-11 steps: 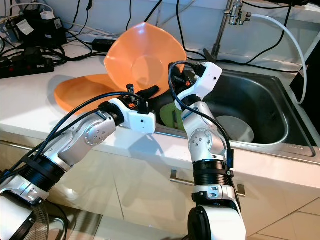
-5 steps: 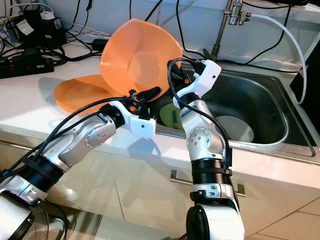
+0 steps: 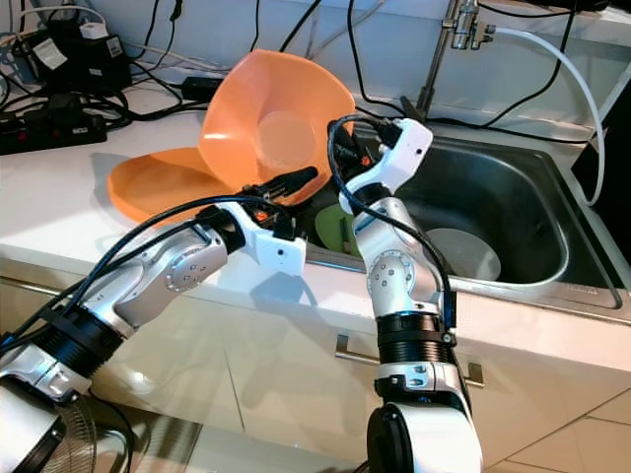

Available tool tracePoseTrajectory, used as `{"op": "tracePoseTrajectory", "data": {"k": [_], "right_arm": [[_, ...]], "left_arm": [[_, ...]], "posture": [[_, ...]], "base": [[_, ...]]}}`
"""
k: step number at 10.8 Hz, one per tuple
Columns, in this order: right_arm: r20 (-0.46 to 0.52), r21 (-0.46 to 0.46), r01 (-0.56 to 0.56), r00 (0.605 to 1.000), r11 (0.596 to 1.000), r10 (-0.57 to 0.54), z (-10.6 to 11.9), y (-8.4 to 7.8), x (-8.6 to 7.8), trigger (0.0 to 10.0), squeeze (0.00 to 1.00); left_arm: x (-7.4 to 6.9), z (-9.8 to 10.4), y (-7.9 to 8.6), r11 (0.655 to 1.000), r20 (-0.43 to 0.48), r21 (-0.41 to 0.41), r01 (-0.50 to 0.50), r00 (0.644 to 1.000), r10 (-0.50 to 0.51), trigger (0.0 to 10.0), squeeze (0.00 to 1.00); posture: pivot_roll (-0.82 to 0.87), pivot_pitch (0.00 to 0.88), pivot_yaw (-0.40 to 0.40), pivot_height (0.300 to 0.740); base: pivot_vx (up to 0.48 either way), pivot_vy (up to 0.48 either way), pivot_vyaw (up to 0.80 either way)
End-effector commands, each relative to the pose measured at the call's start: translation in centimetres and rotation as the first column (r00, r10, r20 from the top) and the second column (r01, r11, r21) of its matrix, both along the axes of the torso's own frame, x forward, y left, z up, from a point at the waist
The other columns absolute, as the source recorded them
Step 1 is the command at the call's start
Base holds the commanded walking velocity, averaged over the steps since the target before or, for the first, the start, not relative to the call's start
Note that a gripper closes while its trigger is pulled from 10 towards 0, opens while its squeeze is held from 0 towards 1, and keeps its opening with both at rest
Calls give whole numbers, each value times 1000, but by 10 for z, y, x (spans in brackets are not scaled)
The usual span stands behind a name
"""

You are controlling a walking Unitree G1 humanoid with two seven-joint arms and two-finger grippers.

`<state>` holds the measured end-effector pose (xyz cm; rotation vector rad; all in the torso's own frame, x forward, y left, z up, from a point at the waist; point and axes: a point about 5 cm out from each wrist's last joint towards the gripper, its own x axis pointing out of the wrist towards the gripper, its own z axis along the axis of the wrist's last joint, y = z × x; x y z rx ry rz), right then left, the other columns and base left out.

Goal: Kitchen organization

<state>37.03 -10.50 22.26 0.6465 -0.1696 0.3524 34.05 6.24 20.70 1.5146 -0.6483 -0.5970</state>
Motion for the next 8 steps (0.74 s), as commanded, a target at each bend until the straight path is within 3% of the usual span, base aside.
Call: {"op": "tracePoseTrajectory", "data": {"k": [1, 2, 4, 7, 8], "right_arm": [[-14, -13, 62, 998, 998, -62, -1, -11, 3, 0, 0], [-20, -8, 88, 996, 996, -88, -1, -15, 4, 0, 0], [-81, 45, 280, 958, 959, -276, -2, -46, 12, 0, 0], [-139, 84, 448, 890, 890, -435, -3, -78, 17, 0, 0], [-144, 32, 496, 862, 868, -487, -6, -88, 19, 0, 0]], "left_arm": [[4, 17, 1, 999, 58, -32, -23, 998, 25, 10000, 0], [4, 17, 1, 999, 59, -34, -23, 998, 25, 10000, 0], [3, 16, 1, 999, 52, -42, -23, 998, 25, 10000, 0], [2, 12, 0, 998, 28, -57, -23, 999, 25, 10000, 0], [2, 10, 1, 990, -40, -135, -39, 999, 34, 10000, 0]], "posture": [[216, 2, -28, 740], [216, 2, -28, 740], [218, 1, -31, 740], [221, 0, -34, 740], [221, 0, -33, 740]], "base": [[0, 0, 0], [0, 0, 0], [0, 0, 0], [0, 0, 0], [0, 0, 0]]}}
